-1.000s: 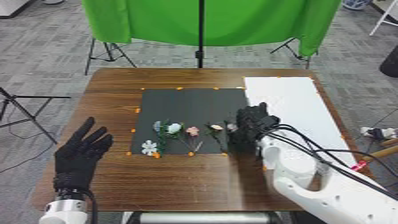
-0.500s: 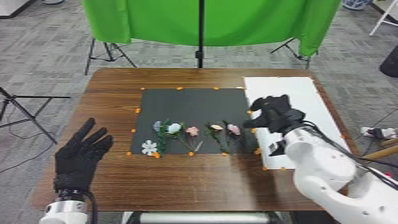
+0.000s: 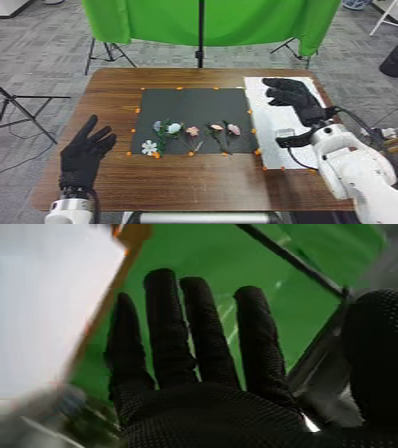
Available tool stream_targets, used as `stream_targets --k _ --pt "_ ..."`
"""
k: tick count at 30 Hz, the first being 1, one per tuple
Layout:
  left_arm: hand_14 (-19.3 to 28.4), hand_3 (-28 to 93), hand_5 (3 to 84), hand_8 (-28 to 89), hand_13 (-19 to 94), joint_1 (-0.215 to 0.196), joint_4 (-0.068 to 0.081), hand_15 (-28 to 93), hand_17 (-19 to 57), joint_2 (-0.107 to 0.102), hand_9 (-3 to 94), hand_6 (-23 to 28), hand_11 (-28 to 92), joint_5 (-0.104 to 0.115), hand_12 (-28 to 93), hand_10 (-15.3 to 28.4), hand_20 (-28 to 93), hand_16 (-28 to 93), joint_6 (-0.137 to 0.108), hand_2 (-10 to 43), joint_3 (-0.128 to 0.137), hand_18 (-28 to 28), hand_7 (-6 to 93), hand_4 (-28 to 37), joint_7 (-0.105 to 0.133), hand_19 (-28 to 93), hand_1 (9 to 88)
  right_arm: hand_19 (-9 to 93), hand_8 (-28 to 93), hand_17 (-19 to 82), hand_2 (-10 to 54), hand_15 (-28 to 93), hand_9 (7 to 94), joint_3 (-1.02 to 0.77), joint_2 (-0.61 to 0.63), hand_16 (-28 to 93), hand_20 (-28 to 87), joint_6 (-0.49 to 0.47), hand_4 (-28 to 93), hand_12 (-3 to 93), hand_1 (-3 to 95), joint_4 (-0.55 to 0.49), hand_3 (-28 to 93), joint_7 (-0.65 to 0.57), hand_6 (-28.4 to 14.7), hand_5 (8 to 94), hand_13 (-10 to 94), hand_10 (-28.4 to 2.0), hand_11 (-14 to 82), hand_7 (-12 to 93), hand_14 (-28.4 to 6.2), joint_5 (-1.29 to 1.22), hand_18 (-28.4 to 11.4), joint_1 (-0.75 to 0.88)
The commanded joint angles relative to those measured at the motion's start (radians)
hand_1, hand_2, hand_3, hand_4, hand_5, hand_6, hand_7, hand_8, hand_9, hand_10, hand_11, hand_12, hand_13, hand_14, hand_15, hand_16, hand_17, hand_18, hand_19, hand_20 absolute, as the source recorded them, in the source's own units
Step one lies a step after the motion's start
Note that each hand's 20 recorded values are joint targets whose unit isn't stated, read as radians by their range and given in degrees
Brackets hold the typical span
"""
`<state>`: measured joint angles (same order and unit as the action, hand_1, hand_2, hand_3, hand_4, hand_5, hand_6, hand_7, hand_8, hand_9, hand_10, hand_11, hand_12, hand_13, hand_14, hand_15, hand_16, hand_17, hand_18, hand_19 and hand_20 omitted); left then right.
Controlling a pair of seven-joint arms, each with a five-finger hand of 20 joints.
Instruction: Arrange flowers
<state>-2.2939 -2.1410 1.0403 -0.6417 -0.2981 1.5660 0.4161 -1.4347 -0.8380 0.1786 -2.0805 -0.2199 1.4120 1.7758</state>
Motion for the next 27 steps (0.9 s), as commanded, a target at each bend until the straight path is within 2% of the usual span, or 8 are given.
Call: stream_targets --k 1,5,7,10,15,19,22,27 --pt "24.6 82 33.1 -9 25 -0.005 0.013 50 -4.5 0.019 34.5 4.6 20 -0.022 10 17.6 38 -11 0.003 6.7 -0.006 28.4 7.6 -28.3 -0.015 46 19.8 51 -12 7 1.1 46 47.7 -0.009 -0.057 10 22 0.003 -28 14.4 19.0 0.01 75 0.064 5.1 43.3 36 -15.3 14.6 12 -19.0 -0.563 -27.6 0.107" --pt "24.1 82 33.0 -9 25 -0.004 0.016 49 -4.7 0.024 34.3 4.5 19 -0.023 10 17.3 36 -10 0.009 6.7 -0.001 28.4 7.7 -28.3 -0.021 46 19.7 49 -12 6 1.7 40 46.8 -0.02 -0.069 11 20 0.011 -28 14.1 17.8 0.014 75 0.1 5.6 42.5 34 -14.1 12.7 11 -19.4 -0.615 -27.3 0.125" --pt "24.3 82 33.0 -9 25 -0.006 0.017 49 -4.8 0.022 34.2 4.4 19 -0.017 10 17.3 36 -10 0.005 6.7 -0.004 28.4 7.8 -28.3 -0.01 46 19.6 48 -12 5 1.8 38 46.6 -0.022 -0.075 11 19 0.005 -28 14.2 17.7 0.018 75 0.113 5.6 42.5 34 -13.9 12.3 11 -19.4 -0.595 -27.2 0.125" --pt "24.9 82 33.2 -9 25 -0.006 0.017 50 -4.9 0.041 34.3 4.4 19 -0.031 10 17.4 35 -10 0.022 6.7 0.005 28.4 7.8 -28.3 -0.035 46 19.5 48 -12 5 1.8 38 46.3 -0.033 -0.084 12 19 0.022 -28 14.3 17.2 0.013 75 0.126 6.1 42.9 33 -14.0 12.0 12 -19.3 -0.597 -27.0 0.139" --pt "27.1 82 37.1 -8 23 0.005 0.024 54 -5.3 0.047 35.3 6.6 22 -0.028 11 18.4 35 -8 0.031 6.7 0.001 28.4 9.5 -28.3 -0.03 47 19.3 49 -12 5 1.7 43 48.8 -0.046 -0.097 15 20 0.021 -28 15.9 16.9 0.014 76 0.141 5.3 45.1 35 -15.6 16.6 12 -18.4 -0.598 -27.0 0.161" --pt "27.1 82 36.7 -9 23 0.003 0.023 54 -5.4 0.061 35.4 5.9 22 -0.035 11 18.3 34 -9 0.038 6.6 0.006 28.4 8.0 -28.3 -0.043 47 19.1 50 -12 5 1.8 43 48.7 -0.052 -0.112 14 20 0.027 -28 15.3 17.1 0.015 75 0.144 5.3 45.2 35 -15.6 16.8 12 -18.5 -0.597 -26.9 0.169" --pt "27.4 82 36.4 -9 23 0.001 0.022 55 -5.4 0.052 35.5 5.8 22 -0.025 11 18.4 34 -9 0.033 6.6 0.004 28.4 7.7 -28.3 -0.037 48 19.1 50 -12 5 1.9 43 48.2 -0.059 -0.125 14 21 0.033 -28 14.9 17.0 0.017 75 0.146 5.4 45.2 35 -15.4 16.1 12 -18.5 -0.597 -26.8 0.176" --pt "27.7 82 36.1 -8 23 -0.001 0.019 55 -5.5 0.057 35.5 5.9 22 -0.03 11 18.6 34 -9 0.037 6.5 0.011 28.4 7.4 -28.3 -0.039 48 19.1 50 -12 5 2.0 44 48.0 -0.057 -0.149 14 21 0.042 -28 14.8 16.8 0.022 75 0.151 5.4 44.9 35 -15.3 15.7 12 -18.5 -0.595 -26.6 0.168"
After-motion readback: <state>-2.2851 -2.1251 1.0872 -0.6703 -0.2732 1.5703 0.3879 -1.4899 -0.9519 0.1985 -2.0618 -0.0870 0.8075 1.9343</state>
